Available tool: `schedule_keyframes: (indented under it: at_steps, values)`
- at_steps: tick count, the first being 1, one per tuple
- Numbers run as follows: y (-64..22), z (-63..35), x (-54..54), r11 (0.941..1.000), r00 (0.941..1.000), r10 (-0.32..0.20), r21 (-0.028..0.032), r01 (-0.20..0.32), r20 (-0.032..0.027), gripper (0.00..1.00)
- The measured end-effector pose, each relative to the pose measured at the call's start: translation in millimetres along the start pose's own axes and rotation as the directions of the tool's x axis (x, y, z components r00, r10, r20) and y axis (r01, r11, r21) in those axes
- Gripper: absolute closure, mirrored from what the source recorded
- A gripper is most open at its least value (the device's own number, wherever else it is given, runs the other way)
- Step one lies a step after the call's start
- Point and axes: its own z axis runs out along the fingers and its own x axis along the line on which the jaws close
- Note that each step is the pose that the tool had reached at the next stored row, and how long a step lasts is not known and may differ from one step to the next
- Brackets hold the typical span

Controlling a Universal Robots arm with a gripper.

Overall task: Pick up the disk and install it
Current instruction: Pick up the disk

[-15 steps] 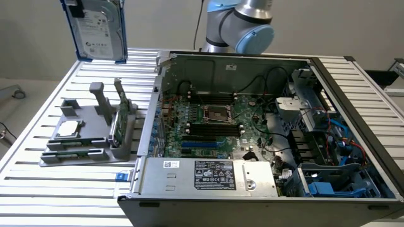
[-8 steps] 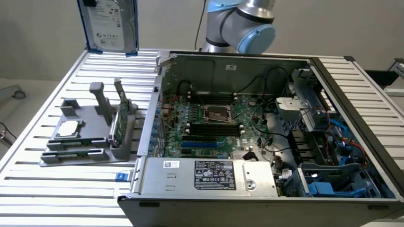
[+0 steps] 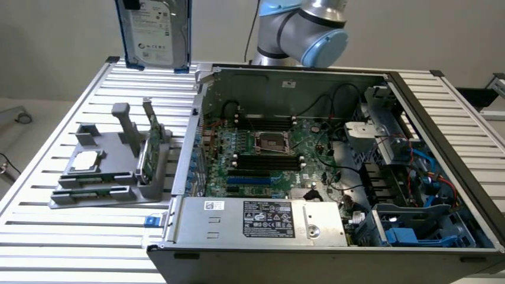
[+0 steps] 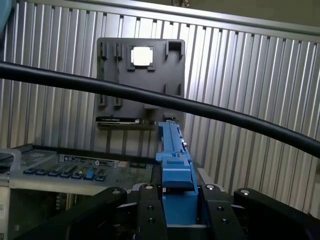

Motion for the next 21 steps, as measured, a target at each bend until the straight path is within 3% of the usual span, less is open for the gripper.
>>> schedule_keyframes:
  at_steps: [6, 21]
  values:
    - [-26.3, -1.4, 11.1, 1.0, 1.0, 0.0, 0.0005, 0.0, 0.0046, 0.67]
    - [-92.3, -5.1, 31.7, 1.0, 0.9996, -0.001, 0.003, 0.001, 0.028, 0.67]
